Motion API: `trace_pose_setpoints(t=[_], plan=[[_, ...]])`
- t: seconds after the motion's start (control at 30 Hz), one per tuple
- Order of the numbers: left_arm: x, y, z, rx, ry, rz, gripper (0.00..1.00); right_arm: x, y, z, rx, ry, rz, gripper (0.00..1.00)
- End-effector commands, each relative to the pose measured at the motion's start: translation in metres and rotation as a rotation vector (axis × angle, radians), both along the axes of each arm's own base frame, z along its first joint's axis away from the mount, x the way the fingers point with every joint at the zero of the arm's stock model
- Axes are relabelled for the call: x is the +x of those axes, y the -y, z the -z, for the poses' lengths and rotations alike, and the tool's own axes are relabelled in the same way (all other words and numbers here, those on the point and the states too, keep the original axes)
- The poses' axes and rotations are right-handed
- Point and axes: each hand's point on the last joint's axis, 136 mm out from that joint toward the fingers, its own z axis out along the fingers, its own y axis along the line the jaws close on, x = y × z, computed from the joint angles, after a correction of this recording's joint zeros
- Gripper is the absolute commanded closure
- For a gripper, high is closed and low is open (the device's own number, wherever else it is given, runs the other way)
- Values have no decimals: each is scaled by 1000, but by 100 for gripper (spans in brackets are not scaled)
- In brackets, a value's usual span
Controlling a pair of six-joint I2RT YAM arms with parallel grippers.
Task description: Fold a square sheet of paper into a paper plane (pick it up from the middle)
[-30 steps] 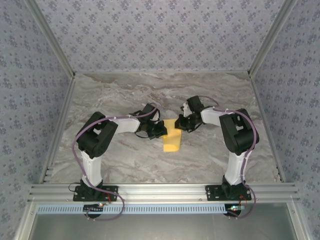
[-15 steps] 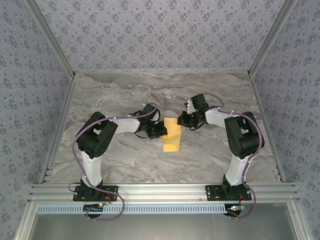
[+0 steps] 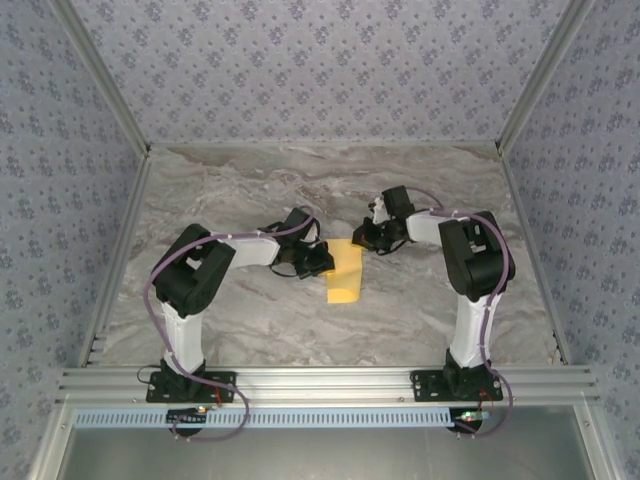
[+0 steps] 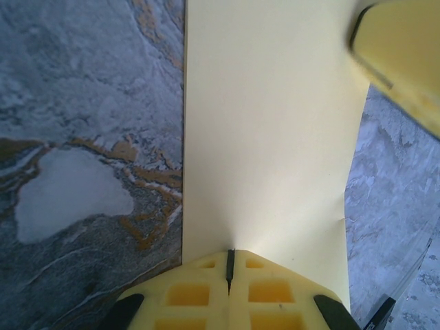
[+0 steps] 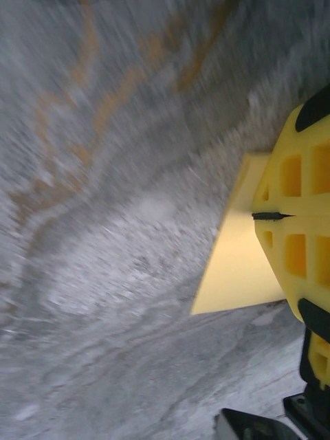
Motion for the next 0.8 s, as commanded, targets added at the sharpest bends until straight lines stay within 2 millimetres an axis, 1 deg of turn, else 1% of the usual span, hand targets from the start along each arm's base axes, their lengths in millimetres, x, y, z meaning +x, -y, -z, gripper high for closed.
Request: trace_pose_setpoints(t=[0.0, 0.07, 0.13, 0.2, 0.27, 0.3, 0.37, 0.47, 0.57, 0.77], plan=[[-88, -99, 97, 455, -309, -20, 100, 34, 46, 13, -110, 22, 154, 100], [-87, -98, 97, 453, -306, -19, 100, 40, 52, 5, -122, 39, 168, 100], [-87, -98, 96, 451, -304, -21, 100, 40, 51, -5, -119, 54, 160, 100], [-85, -97, 95, 449, -302, -20, 100, 31, 43, -17, -108, 66, 127, 100], [-84, -96, 95, 446, -296, -20, 100, 11, 30, -27, -97, 64, 73, 100], [-82, -95, 94, 445, -294, -21, 100, 0, 22, -27, -96, 57, 49, 100], [-82, -94, 94, 445, -292, -20, 100, -27, 8, -25, -94, 28, 2, 100], [-80, -93, 94, 446, -287, -16, 100, -60, -10, -11, -83, -34, -54, 100], [-79, -93, 94, 449, -286, -13, 100, -78, -19, -2, -83, -72, -90, 100], [-76, -93, 93, 456, -279, -11, 100, -97, -22, 8, -80, -124, -130, 100]])
